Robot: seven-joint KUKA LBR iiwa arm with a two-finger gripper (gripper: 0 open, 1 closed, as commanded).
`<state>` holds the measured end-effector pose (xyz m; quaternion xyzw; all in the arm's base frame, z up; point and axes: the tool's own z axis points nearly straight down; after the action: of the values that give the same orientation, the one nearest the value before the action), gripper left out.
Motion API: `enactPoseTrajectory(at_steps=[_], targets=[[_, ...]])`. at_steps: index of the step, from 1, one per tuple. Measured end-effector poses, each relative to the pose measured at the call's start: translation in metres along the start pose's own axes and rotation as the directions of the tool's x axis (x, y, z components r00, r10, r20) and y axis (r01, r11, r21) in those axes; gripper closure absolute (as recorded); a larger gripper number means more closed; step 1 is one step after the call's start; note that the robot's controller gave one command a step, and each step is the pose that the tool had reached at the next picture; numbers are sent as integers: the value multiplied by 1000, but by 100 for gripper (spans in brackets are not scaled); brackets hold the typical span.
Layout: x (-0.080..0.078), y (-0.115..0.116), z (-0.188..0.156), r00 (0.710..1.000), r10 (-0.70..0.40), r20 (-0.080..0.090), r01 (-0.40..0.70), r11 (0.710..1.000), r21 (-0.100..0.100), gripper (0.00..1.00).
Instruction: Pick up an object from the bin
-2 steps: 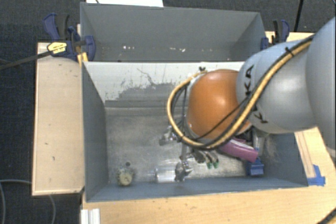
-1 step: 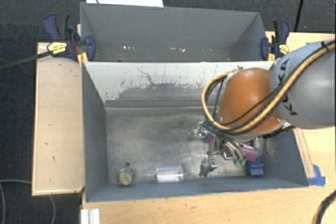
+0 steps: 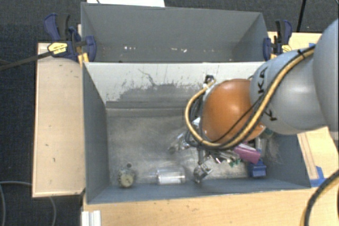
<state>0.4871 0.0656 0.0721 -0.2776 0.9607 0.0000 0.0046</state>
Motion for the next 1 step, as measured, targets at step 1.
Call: enactPoseTrajectory(at_steps=[1], targets=[[46, -64, -61, 998, -70, -4, 70, 998, 3, 0]])
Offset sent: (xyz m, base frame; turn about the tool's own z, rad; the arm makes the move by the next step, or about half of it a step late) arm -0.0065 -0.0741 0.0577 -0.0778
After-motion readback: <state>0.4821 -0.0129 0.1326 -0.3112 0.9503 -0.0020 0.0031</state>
